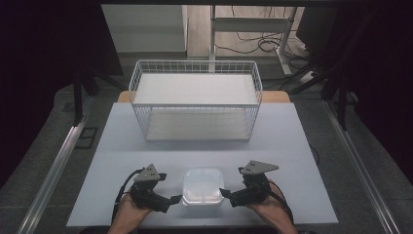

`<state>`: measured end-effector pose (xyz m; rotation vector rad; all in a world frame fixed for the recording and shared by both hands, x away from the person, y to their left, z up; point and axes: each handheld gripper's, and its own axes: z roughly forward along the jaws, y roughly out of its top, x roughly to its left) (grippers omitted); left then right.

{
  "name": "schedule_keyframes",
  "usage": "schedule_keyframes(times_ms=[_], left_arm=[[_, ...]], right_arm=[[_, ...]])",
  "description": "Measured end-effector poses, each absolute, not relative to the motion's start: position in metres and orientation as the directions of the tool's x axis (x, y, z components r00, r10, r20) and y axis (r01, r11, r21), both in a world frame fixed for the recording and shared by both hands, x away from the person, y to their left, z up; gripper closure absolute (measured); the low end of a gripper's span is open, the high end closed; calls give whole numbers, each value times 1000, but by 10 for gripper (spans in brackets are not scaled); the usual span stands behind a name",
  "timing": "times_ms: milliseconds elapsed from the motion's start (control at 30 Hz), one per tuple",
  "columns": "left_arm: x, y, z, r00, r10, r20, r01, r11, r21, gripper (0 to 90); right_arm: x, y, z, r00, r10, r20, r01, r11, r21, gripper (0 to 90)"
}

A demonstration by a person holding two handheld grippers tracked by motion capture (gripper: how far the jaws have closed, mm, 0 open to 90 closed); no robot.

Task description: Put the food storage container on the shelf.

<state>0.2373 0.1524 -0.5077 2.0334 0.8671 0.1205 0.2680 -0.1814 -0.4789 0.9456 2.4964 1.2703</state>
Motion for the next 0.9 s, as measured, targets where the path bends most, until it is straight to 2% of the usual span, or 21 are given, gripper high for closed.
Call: schedule_keyframes(times_ms=[333,600,733,767,867,900], left_arm=[[261,124,-497,764,585,-272,537,-342,771,68],[265,117,-510,761,570,-310,566,-350,746,70],[266,122,-513,758,542,-363,589,-331,737,138],[265,122,-514,756,535,-378,597,-325,733,138],[263,126,-515,747,513,-423,622,-314,717,188],[263,126,-515,747,513,-423,622,-314,717,205]], right_arm=[[274,-157,-474,-806,578,127,451,461,764,28],[277,-153,-483,-798,582,153,487,476,732,50],[277,-155,-487,-787,588,184,518,470,714,71],[277,-155,-489,-785,589,192,527,473,706,82],[278,-160,-490,-763,572,301,595,440,673,205],[277,-162,-491,-761,561,326,606,435,666,210]])
